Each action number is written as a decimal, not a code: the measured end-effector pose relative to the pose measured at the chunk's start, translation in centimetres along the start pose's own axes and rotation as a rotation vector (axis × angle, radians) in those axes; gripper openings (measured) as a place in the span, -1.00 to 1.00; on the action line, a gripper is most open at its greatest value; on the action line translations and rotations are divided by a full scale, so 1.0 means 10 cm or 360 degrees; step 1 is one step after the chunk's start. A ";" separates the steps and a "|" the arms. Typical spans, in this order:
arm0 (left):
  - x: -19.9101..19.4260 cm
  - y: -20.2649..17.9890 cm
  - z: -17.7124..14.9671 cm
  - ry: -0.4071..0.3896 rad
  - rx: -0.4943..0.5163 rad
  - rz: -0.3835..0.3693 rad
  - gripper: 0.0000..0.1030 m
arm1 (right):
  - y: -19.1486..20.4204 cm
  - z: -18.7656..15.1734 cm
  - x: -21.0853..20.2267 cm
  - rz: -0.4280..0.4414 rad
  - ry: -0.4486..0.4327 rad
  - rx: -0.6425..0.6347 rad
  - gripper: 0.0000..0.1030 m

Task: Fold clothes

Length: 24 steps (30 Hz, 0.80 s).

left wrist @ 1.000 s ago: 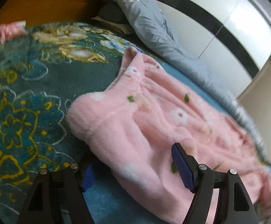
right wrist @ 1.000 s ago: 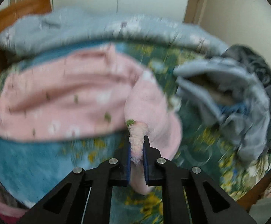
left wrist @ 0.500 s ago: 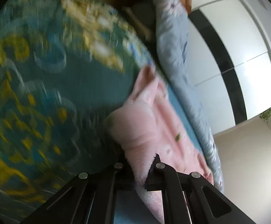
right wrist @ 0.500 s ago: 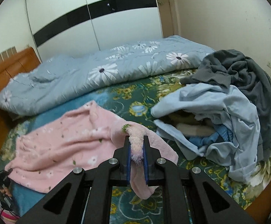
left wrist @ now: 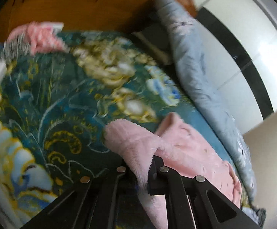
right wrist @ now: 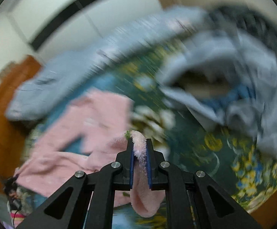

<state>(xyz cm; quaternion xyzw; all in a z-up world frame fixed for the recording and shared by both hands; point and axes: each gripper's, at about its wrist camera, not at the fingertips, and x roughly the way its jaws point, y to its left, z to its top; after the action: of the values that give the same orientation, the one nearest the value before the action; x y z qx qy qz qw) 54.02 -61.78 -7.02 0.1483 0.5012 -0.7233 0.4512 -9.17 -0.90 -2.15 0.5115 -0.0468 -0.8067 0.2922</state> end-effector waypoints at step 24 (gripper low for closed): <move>0.24 0.02 -0.20 0.0116 0.0071 -0.0086 -0.44 | -0.80 -0.53 0.31 -0.0069 0.0040 0.0166 -0.61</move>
<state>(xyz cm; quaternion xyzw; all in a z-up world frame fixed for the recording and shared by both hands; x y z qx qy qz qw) 52.37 -61.30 -9.67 0.1710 0.5049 -0.7403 0.4097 -9.00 5.33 -10.12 0.5371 -0.0740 -0.8028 0.2481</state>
